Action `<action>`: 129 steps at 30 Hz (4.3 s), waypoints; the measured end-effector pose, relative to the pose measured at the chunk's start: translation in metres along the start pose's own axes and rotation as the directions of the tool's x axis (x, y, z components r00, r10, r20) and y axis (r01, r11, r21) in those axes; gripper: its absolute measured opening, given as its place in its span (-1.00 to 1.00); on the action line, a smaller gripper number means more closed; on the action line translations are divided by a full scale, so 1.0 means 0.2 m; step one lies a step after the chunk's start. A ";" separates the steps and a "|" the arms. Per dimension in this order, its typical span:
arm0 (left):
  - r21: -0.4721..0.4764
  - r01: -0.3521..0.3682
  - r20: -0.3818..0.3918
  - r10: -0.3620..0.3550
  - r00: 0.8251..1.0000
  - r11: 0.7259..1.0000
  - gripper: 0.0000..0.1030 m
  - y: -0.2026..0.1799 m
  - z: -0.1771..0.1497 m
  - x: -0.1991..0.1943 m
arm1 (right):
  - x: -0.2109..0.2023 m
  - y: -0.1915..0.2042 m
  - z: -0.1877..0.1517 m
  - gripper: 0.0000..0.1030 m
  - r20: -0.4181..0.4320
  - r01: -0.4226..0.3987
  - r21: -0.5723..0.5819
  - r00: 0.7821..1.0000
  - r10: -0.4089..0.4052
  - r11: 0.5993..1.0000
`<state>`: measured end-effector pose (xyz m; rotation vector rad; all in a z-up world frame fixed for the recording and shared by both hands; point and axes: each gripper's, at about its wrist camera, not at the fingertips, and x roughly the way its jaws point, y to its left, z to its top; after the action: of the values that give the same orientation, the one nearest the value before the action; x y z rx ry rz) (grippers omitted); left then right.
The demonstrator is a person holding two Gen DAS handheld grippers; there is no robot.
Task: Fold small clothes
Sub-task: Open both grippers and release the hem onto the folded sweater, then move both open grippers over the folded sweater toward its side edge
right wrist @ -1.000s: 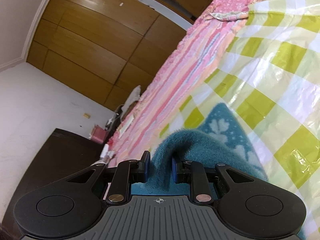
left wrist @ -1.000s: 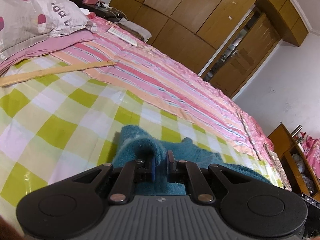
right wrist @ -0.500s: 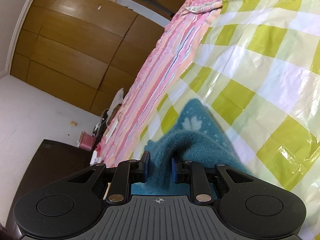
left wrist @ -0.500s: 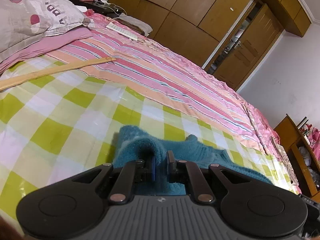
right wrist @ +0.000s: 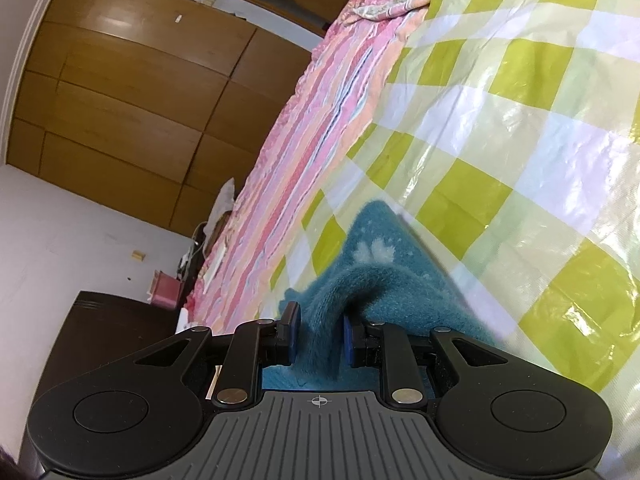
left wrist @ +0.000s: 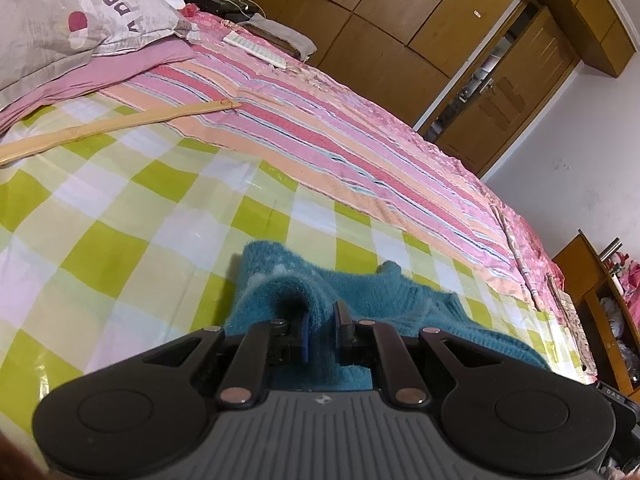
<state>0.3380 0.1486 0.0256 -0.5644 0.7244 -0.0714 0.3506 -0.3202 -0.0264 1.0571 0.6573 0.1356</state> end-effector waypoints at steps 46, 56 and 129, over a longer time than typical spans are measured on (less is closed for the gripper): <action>0.078 -0.254 0.099 0.246 0.964 0.964 0.06 0.09 -0.37 -0.25 | 0.09 0.16 -0.10 -0.18 0.152 0.411 -0.578 0.903 -0.401 0.705; 0.054 -0.268 0.112 0.261 0.959 0.962 0.05 0.06 -0.46 -0.36 | 0.02 0.26 -0.15 -0.17 0.203 0.453 -0.612 0.882 -0.425 0.648; 0.053 -0.178 0.043 0.176 0.983 0.982 0.20 0.16 -0.57 -0.38 | 1.10 1.23 -1.46 0.71 -0.080 0.093 -0.960 0.812 -0.578 0.263</action>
<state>0.2035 0.1422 -0.0148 -0.4437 0.7310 0.0840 0.4130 0.1165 -0.0090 -0.3401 1.0151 0.3184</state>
